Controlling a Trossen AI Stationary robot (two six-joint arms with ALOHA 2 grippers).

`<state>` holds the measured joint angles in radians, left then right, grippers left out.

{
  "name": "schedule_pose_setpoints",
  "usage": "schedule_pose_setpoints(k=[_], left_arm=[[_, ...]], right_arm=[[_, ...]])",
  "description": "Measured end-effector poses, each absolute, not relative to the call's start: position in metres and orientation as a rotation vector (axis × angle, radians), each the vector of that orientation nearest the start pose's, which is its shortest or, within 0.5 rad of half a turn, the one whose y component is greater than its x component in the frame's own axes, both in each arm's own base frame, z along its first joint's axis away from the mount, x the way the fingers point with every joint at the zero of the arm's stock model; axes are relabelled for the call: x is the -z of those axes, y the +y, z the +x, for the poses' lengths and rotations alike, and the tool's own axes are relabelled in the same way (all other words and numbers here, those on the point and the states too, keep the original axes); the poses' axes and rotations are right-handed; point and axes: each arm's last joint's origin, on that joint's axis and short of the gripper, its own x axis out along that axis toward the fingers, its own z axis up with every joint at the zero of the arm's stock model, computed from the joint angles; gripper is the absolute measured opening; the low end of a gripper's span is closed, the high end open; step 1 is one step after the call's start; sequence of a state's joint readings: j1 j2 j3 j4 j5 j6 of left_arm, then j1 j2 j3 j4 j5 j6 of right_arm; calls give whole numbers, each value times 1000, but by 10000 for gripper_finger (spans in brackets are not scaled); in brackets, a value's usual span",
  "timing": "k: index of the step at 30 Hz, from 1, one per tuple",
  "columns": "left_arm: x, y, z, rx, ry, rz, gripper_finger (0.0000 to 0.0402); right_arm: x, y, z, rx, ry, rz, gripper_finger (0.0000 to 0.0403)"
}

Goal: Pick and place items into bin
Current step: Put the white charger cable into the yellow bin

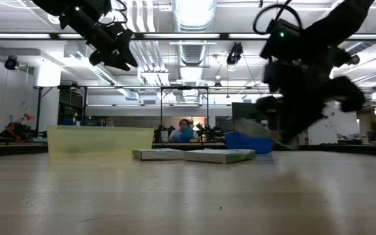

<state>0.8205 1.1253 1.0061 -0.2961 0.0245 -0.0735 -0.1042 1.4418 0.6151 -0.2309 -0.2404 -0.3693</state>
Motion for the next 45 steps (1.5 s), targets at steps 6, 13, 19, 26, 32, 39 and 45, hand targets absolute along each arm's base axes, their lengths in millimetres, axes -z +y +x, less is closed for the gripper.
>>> schedule_pose_setpoints(k=[6, 13, 19, 26, 32, 39, 45], left_arm=[[-333, 176, 171, -730, 347, -279, 176], [-334, 169, 178, -568, 335, -293, 176], [-336, 164, 195, -319, 220, -248, 176], [-325, 162, 228, 43, -63, -141, 176], [-305, 162, 262, 146, -126, -174, 176], [-296, 164, 297, 166, -123, -201, 176], [-308, 165, 314, 189, -157, -176, 176]], right_arm=[[-161, -45, 263, -98, 721, -10, 15], [-190, -82, 274, 120, 367, 151, 14], [-219, -97, 279, 157, 7, 197, 14], [-234, -98, 283, 147, -197, 232, 13], [-236, -99, 284, 144, -201, 239, 13], [-236, -99, 284, 145, -196, 241, 13], [-233, -99, 285, 149, -167, 248, 13]])
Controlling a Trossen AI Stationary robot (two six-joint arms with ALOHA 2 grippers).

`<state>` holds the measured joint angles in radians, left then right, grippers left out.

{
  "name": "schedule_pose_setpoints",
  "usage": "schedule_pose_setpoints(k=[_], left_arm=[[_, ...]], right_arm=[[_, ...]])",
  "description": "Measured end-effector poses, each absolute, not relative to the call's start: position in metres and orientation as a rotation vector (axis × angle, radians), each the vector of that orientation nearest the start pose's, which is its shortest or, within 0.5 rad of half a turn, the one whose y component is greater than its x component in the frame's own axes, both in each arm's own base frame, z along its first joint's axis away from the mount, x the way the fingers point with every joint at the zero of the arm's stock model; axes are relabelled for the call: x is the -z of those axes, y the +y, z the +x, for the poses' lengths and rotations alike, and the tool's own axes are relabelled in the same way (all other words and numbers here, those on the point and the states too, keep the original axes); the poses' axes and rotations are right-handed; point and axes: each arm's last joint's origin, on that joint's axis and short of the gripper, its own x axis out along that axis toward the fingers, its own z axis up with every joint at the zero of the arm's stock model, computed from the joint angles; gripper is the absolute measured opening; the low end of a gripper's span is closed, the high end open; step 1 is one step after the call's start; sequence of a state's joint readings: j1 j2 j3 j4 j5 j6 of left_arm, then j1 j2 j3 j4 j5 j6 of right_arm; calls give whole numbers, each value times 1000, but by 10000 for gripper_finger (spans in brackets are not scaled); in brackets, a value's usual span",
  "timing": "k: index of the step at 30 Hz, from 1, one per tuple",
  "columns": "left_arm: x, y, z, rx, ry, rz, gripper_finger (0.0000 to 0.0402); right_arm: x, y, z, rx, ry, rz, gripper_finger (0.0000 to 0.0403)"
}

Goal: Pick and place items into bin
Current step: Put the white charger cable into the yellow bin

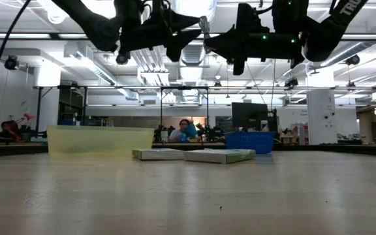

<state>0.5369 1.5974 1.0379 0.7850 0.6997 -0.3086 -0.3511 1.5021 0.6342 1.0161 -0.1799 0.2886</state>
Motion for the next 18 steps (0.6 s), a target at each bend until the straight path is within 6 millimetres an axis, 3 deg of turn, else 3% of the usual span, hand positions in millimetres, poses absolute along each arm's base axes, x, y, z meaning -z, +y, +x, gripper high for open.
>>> schedule_pose_setpoints(k=[6, 18], left_arm=[[-316, 163, 325, 207, -169, -132, 176], [-304, 166, 333, 182, -146, -141, 163]], right_arm=[[-231, -99, 285, 152, -149, 253, 13], [-231, -99, 285, 151, -150, 253, 13]])
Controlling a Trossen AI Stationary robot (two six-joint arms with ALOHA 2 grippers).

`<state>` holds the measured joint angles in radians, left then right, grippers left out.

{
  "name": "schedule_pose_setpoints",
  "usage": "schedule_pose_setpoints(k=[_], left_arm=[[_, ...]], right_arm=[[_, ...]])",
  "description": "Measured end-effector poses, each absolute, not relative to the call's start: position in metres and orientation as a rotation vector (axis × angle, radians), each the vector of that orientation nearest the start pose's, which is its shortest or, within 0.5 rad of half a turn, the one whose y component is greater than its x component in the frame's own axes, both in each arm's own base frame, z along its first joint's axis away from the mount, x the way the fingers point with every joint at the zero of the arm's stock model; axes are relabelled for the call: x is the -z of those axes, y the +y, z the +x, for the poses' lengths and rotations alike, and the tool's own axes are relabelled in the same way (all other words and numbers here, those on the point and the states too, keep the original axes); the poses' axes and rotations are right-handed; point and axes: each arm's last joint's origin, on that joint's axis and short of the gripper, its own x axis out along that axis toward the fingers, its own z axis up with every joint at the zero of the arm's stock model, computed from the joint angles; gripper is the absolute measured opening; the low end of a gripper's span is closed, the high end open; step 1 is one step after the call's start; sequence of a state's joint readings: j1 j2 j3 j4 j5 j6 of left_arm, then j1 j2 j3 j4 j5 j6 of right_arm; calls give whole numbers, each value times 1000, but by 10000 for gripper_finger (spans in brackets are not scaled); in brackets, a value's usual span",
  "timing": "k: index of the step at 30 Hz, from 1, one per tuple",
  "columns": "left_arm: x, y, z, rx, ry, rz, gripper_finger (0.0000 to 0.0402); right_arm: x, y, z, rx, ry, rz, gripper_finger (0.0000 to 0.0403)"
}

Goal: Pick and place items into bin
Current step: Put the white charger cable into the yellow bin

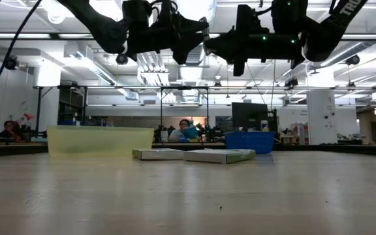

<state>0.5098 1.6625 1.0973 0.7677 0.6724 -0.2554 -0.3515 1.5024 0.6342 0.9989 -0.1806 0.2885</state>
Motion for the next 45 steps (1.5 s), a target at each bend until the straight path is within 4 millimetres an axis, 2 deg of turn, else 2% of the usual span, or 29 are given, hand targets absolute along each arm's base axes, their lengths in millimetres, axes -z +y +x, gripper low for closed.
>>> schedule_pose_setpoints(k=[3, 7, 9, 11, 15, 21, 25, 29, 32, 36, 43, 45], left_arm=[[-302, 167, 336, 183, -144, -142, 130], [-302, 167, 336, 183, -145, -137, 64], [-302, 166, 336, 185, -145, -135, 27], [-303, 168, 335, 181, -145, -136, 14], [-304, 174, 329, 155, -125, -149, 21], [-300, 193, 312, 66, -22, -188, 14], [-287, 208, 293, -26, 152, -218, 13], [-267, 217, 266, -183, 418, -279, 12], [-258, 218, 246, -328, 612, -334, 12], [-258, 216, 226, -499, 745, -347, 12], [-260, 209, 214, -565, 831, -361, 13], [-257, 208, 212, -584, 862, -378, 26]], right_arm=[[-231, -99, 285, 152, -150, 253, 13], [-231, -99, 285, 152, -149, 254, 14], [-231, -99, 285, 153, -149, 254, 24], [-231, -99, 285, 153, -147, 261, 40], [-228, -99, 285, 155, -116, 305, 76], [-212, -99, 285, 174, 42, 360, 114], [-204, -98, 285, 185, 117, 381, 127], [-204, -98, 285, 184, 122, 406, 132], [-204, -98, 285, 186, 118, 429, 130], [-204, -98, 285, 185, 118, 434, 125], [-204, -98, 285, 185, 117, 434, 116], [-204, -98, 285, 185, 117, 433, 114]])
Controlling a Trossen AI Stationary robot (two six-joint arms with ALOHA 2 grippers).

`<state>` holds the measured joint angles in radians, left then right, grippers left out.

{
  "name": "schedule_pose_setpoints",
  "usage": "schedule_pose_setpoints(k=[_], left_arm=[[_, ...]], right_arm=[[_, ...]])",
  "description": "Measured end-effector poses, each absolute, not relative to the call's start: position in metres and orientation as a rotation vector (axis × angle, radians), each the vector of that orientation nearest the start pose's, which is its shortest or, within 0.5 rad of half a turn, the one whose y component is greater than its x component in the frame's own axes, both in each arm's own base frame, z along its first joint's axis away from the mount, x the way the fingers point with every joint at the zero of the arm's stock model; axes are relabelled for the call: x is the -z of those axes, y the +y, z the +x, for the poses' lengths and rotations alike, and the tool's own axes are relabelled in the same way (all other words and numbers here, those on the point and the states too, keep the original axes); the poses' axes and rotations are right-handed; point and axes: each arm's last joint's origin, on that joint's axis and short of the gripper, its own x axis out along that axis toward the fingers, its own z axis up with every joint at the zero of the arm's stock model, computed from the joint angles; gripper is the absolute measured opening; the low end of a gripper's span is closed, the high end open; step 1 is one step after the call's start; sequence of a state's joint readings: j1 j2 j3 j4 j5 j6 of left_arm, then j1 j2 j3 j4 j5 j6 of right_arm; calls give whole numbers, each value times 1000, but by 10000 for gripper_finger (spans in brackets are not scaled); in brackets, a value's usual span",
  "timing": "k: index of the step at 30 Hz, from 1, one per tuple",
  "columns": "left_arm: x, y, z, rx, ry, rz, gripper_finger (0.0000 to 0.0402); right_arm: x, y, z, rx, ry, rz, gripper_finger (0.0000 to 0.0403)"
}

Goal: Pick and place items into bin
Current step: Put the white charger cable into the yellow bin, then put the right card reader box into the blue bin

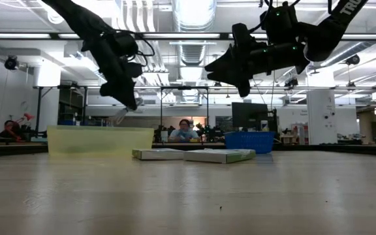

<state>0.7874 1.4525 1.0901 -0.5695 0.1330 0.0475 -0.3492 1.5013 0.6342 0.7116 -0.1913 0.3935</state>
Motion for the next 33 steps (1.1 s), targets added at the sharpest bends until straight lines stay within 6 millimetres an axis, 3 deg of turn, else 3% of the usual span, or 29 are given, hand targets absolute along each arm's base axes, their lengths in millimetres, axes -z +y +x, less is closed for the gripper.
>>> schedule_pose_setpoints(k=[9, 14, 19, 24, 27, 33], left_arm=[[-259, 210, 211, -676, 864, -380, 153], [-261, 208, 212, -643, 849, -392, 198], [-271, 203, 211, -563, 785, -405, 209], [-278, 198, 209, -539, 751, -398, 210], [-281, 197, 208, -537, 742, -392, 210], [-281, 196, 208, -537, 737, -389, 211]], right_arm=[[-204, -98, 285, 185, 117, 433, 103], [-204, -98, 285, 186, 116, 440, 98], [-206, -96, 286, 160, 114, 447, 104], [-216, -87, 296, 48, 142, 304, 126], [-219, -81, 303, 8, 246, 194, 140], [-211, -70, 306, -117, 638, -57, 155]])
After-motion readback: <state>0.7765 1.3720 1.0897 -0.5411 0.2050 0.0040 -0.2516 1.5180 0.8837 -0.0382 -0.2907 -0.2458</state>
